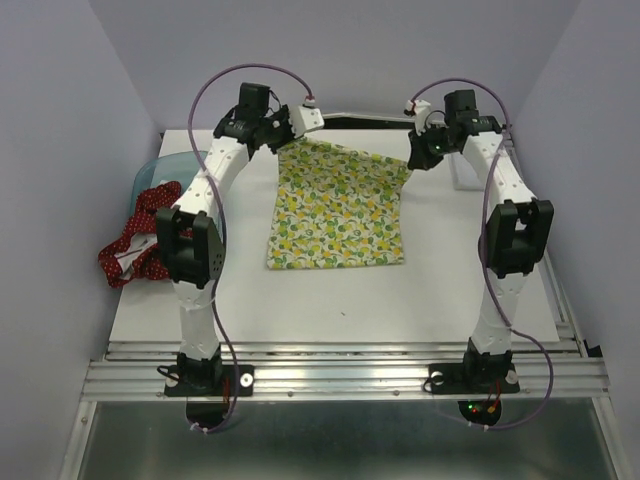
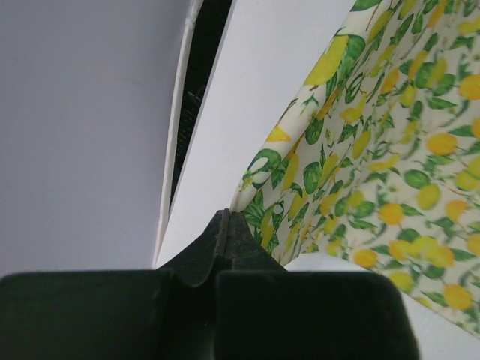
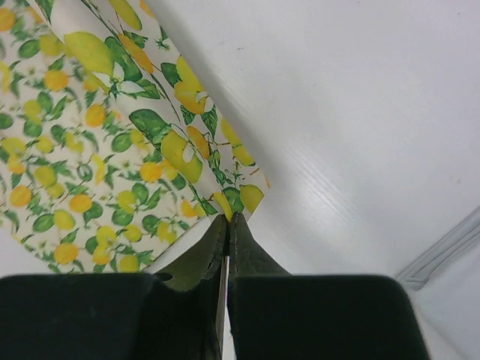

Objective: Fold and stack the skirts
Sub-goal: Fold the skirt

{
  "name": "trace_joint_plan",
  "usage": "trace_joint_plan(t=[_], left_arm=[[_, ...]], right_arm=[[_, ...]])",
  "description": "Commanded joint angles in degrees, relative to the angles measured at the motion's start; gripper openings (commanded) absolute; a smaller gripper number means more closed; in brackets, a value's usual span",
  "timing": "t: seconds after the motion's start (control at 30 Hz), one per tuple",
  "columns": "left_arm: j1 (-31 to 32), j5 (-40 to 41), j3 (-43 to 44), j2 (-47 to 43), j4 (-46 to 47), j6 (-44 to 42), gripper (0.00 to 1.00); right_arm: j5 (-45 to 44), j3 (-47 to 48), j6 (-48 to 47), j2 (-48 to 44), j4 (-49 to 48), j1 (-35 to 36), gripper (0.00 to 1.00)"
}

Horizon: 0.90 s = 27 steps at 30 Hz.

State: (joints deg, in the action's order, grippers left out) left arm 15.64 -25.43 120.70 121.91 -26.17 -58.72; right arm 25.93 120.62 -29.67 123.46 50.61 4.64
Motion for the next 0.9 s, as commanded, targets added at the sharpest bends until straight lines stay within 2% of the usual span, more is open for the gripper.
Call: trace_joint_plan(t=[0.0, 0.1, 0.17, 0.23, 0.3, 0.5, 0.67, 0.87], left_arm=[[-1.1, -0.6, -9.6, -8.8, -2.7, -1.2, 0.00], [-0.7, -1.4, -22.0, -15.9, -3.5, -1.3, 0.00], [-0.6, -1.7, -26.9, -18.4, -3.5, -1.0, 0.00], [-0.3, -1.6, -33.8, -21.1, -2.8, -0.5, 0.00], [0.2, -1.3, -39.9, -22.1, -1.3, 1.0, 0.00], [1.8, -0.1, -52.9, -23.7, 6.2, 3.8, 0.00], [1.8, 3.0, -53.6, -21.8, 7.8, 5.2, 0.00], [1.8, 2.6, -48.6, -22.1, 5.8, 6.8, 0.00]], right_arm=[[2.1, -6.1, -4.2, -5.9, 3.2, -1.0, 0.01], [5.0, -12.5, -5.5, -10.2, 4.5, -1.0, 0.01], [5.5, -17.1, -5.8, -12.2, 4.0, -0.4, 0.01], [5.3, -25.1, -5.6, -14.0, 1.2, 0.9, 0.01], [5.4, -32.3, -4.6, -15.9, -2.6, 1.5, 0.01], [5.6, -42.3, -1.4, -17.3, -9.2, 3.2, 0.01], [4.5, -44.6, 0.1, -17.5, -11.3, 3.7, 0.01], [2.8, -37.8, 1.2, -17.6, -9.1, 3.7, 0.01]])
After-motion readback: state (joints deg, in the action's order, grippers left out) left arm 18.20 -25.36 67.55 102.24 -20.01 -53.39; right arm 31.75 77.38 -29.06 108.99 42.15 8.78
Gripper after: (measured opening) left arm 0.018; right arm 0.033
